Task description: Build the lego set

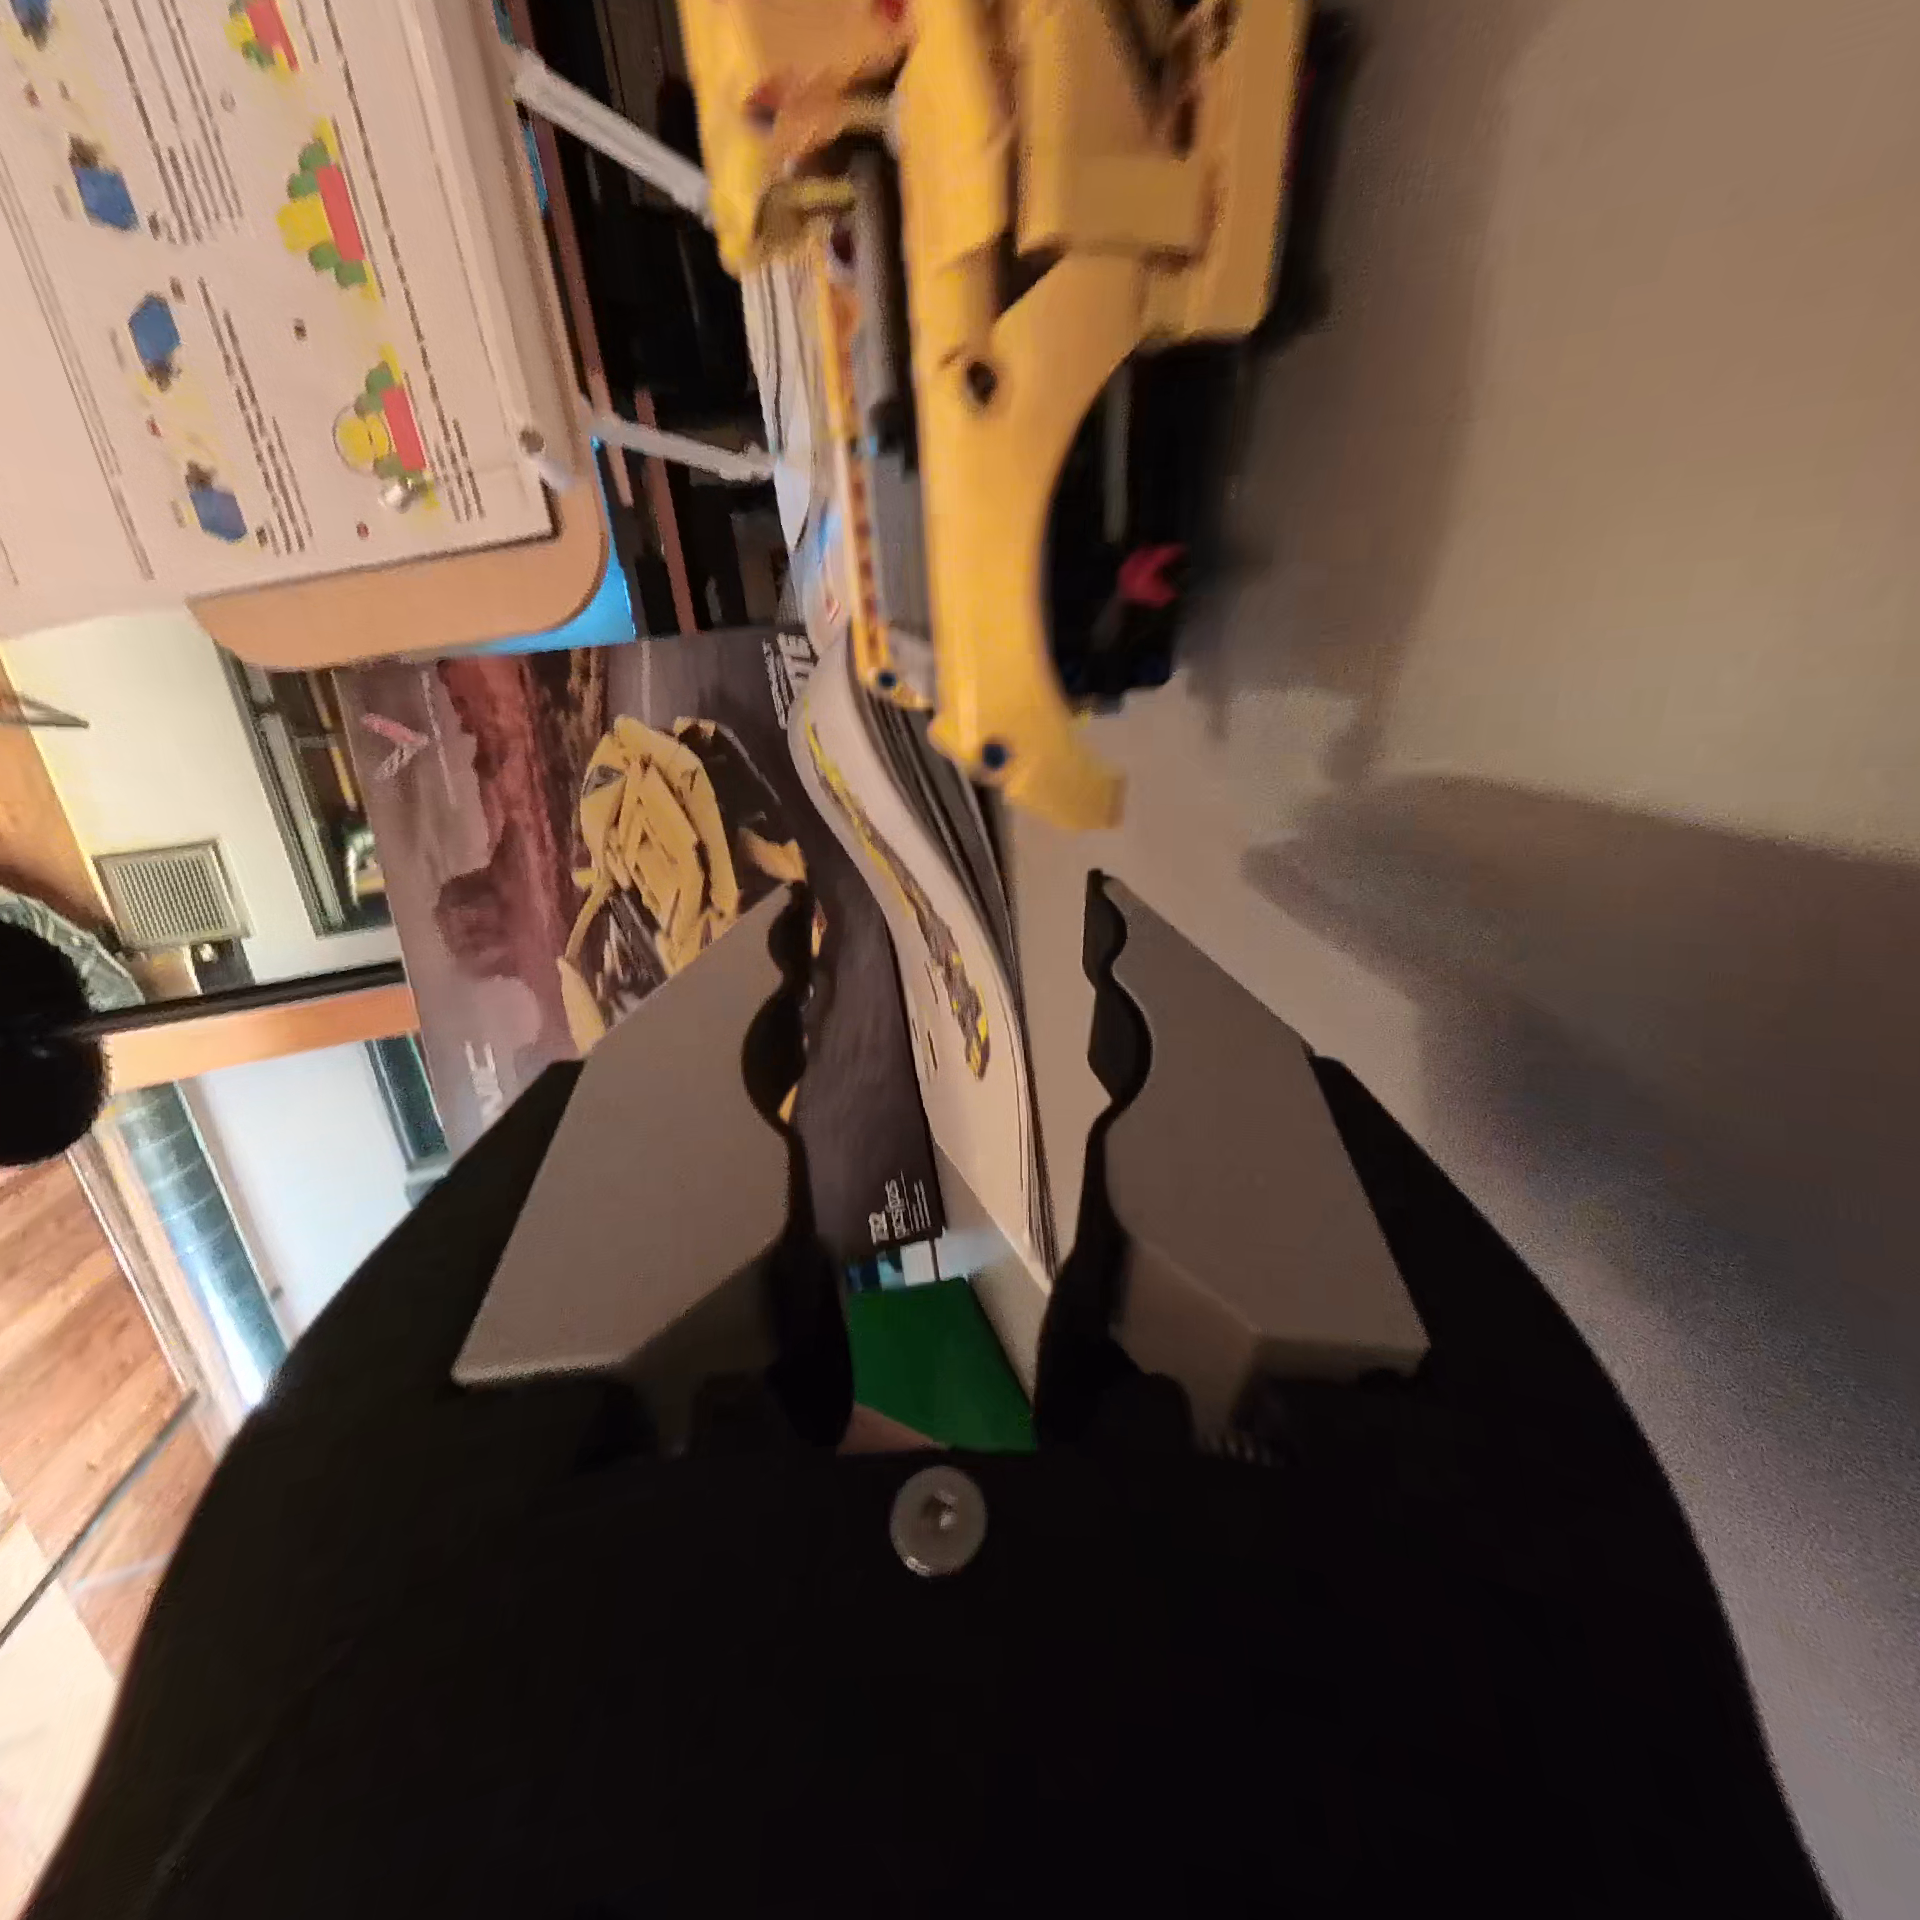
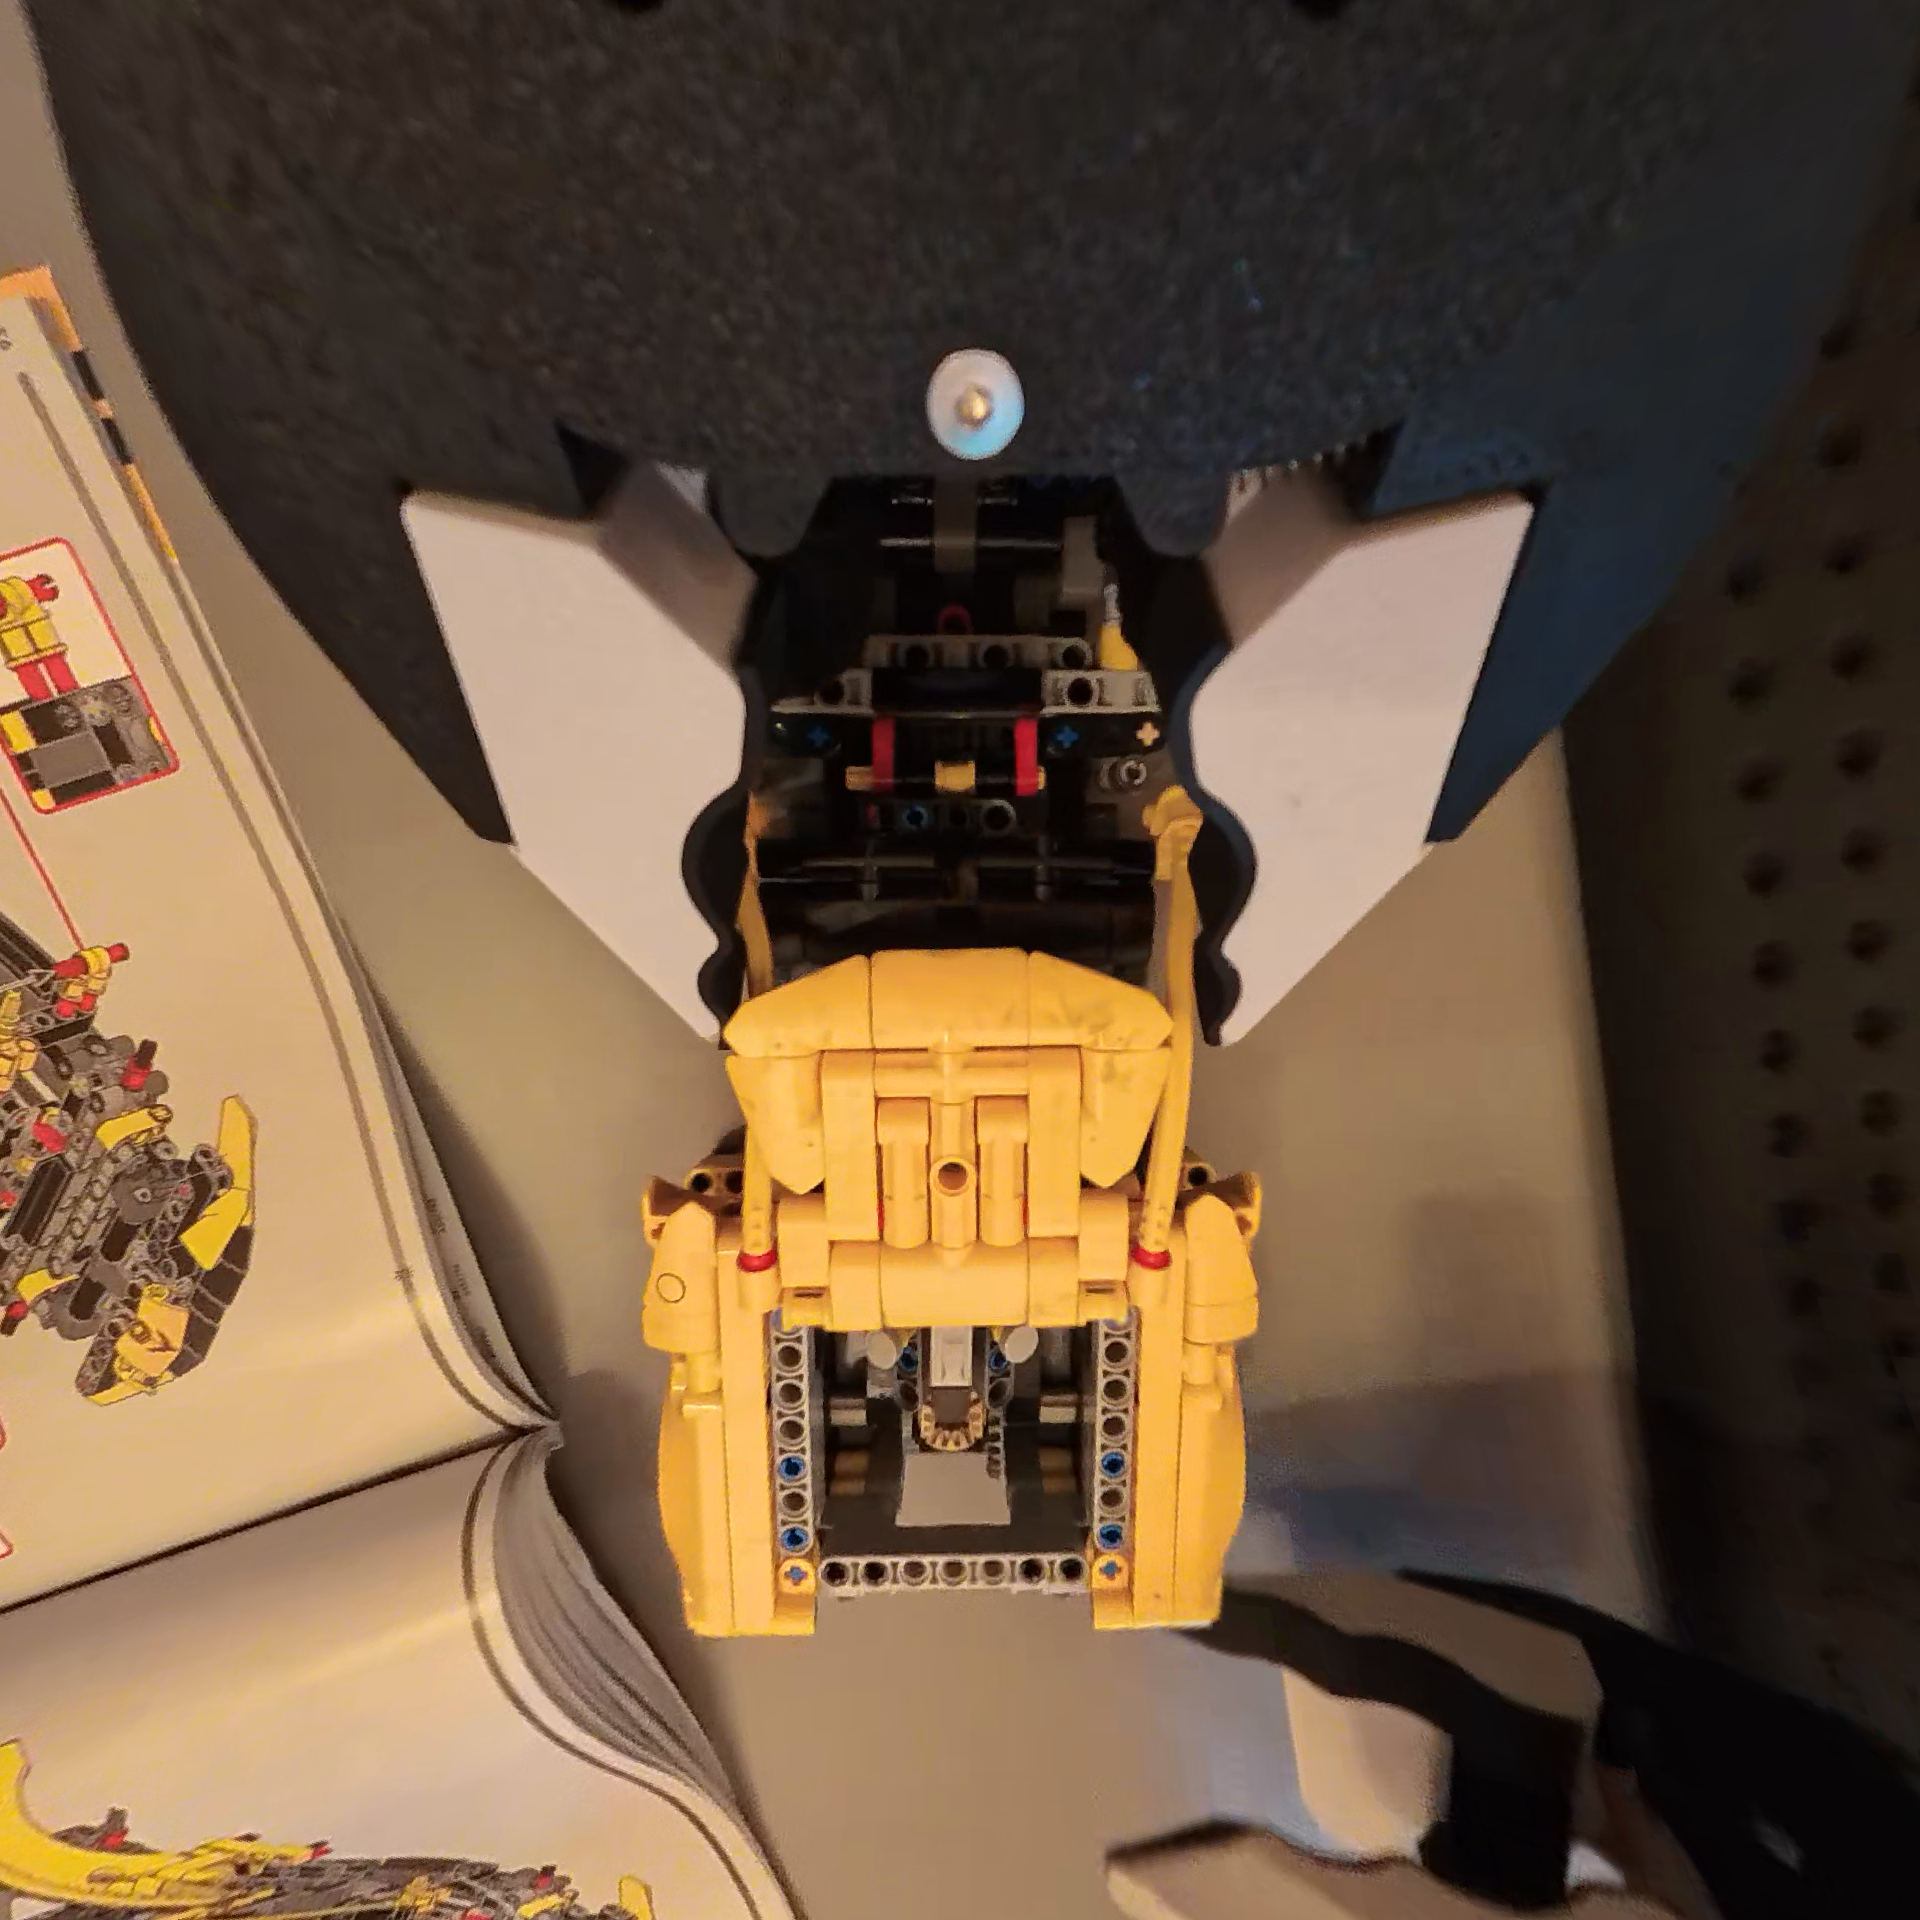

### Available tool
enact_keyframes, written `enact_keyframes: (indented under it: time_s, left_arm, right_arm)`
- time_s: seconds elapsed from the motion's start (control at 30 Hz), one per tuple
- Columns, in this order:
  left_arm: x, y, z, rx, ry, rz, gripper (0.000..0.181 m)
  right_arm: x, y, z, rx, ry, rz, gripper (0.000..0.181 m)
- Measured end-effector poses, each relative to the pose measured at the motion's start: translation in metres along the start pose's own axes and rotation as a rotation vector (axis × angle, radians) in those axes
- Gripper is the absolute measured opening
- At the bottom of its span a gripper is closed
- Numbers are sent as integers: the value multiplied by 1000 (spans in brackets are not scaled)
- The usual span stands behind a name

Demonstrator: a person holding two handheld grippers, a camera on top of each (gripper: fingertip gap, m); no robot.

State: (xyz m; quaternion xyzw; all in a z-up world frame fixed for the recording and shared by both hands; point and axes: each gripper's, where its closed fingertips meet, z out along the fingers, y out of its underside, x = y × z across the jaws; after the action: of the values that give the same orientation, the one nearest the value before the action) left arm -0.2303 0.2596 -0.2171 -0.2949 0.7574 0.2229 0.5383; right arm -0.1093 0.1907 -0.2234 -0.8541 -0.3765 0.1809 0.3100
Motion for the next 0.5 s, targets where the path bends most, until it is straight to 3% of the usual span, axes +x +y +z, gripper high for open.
enact_keyframes:
  time_s: [0.2,0.3,0.4,0.5]
  left_arm:
    - [-20,16,-18,-88,6,-244,52]
    - [-26,13,-20,-93,66,-561,52]
    - [-17,-3,-21,-32,236,-973,52]
    - [-21,-18,-22,100,317,-1333,52]
  right_arm:
    - [-13,6,-5,30,-18,-33,86]
    - [-15,6,-10,70,-41,-35,88]
    - [-14,-12,-42,254,-91,51,90]
    - [30,-10,-76,426,74,191,76]
